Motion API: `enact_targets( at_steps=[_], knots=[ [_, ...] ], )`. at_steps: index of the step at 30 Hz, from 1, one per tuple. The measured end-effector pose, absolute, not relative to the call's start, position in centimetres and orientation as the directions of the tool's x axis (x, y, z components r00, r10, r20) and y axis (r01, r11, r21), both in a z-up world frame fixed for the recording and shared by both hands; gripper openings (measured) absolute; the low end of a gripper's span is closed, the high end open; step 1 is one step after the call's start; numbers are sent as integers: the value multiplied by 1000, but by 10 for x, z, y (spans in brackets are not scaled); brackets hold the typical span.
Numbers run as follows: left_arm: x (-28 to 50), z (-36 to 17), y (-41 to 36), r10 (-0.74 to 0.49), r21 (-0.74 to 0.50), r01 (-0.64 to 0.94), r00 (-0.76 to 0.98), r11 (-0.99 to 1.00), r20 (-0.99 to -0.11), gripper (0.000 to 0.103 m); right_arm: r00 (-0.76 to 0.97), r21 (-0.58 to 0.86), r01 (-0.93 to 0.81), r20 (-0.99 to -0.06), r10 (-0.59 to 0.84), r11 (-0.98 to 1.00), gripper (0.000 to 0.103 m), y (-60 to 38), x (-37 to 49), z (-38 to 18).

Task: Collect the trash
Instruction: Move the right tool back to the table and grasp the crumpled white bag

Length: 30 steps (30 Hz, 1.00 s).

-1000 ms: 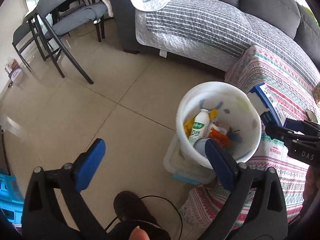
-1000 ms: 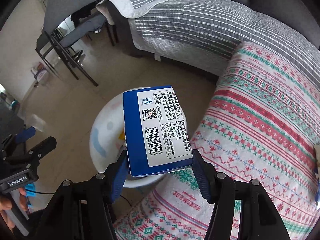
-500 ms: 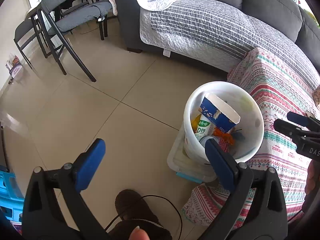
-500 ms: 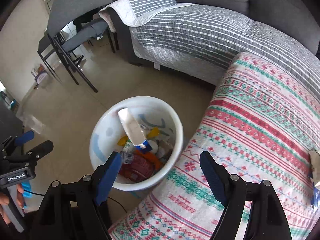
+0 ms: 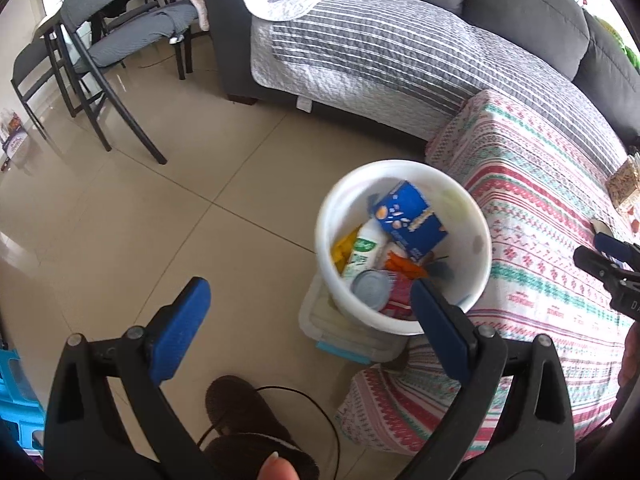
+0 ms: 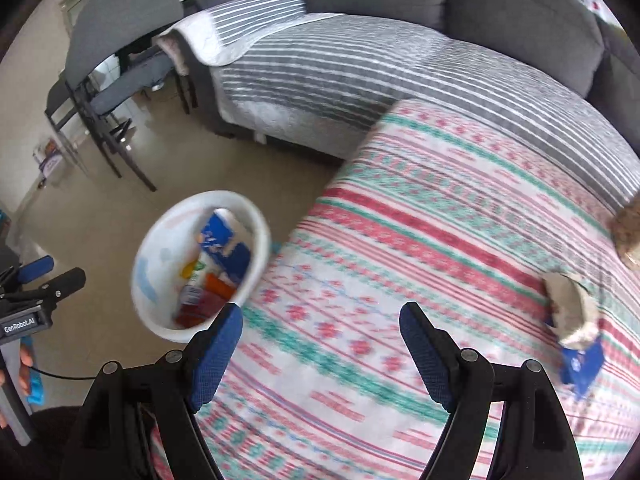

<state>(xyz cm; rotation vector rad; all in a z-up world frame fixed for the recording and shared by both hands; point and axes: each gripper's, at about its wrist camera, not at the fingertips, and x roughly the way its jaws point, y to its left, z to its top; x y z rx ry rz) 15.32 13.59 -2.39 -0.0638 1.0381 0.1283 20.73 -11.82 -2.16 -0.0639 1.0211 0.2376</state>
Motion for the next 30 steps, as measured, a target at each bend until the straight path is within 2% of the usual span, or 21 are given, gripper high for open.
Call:
enact_targets(
  at_steps=[17,25,30],
  knots=[
    [178,-25,47,-28,-37,-8,501,999,-865,102,474,-41,132,-875,-100,990,82,-303,220,-20],
    [191,-32,31,-37,-37,10,476,999,-879,102,419,-87,144,-897,-141,986,82,-331,247,-45],
    [198,-36,22,-29,-22,21,467,1000,-884,102,393,-67,132,-912,-114,989,82,-329,264,-62]
  ],
)
